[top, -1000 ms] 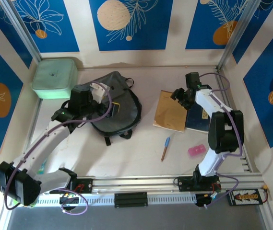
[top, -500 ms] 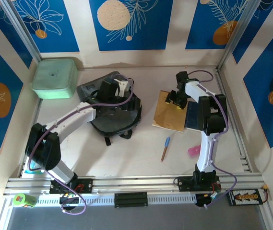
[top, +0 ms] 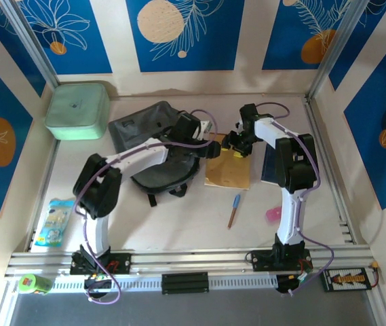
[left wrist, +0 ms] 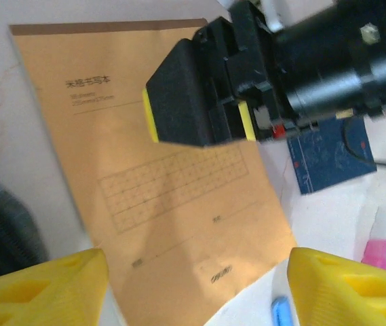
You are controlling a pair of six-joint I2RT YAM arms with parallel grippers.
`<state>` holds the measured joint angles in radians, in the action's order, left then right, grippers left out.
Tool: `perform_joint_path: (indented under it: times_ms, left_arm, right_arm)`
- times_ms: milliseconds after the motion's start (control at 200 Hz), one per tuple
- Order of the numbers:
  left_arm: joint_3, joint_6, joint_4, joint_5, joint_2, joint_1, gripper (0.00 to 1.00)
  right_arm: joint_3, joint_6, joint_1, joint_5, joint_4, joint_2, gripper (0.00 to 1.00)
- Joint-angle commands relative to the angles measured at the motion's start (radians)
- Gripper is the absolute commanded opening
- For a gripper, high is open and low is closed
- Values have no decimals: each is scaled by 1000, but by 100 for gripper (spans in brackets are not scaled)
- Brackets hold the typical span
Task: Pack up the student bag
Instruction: Move the book to the middle-right of the table, then pick up the book from the center of the table.
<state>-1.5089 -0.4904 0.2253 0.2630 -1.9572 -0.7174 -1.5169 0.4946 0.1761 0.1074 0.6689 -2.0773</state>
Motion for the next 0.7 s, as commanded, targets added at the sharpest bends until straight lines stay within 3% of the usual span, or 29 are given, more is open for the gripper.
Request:
perform_joint_path:
  times_ms: [0, 235, 430, 695]
  left_arm:
    - [-89, -36, 34, 29, -85, -23, 64]
    - [-279, -24, 103, 31, -279, -36, 45]
    - [-472, 57, 272, -53, -408, -34, 41]
    - [-483, 54, 322, -140, -449, -31, 39]
  right_arm:
    - [54, 28, -52, 43, -20, 123, 58]
    - [51, 6, -162, 55, 0, 109, 57]
    - [26, -17, -196, 68, 34, 54, 53]
    - [98, -43, -202, 98, 44, 69, 50]
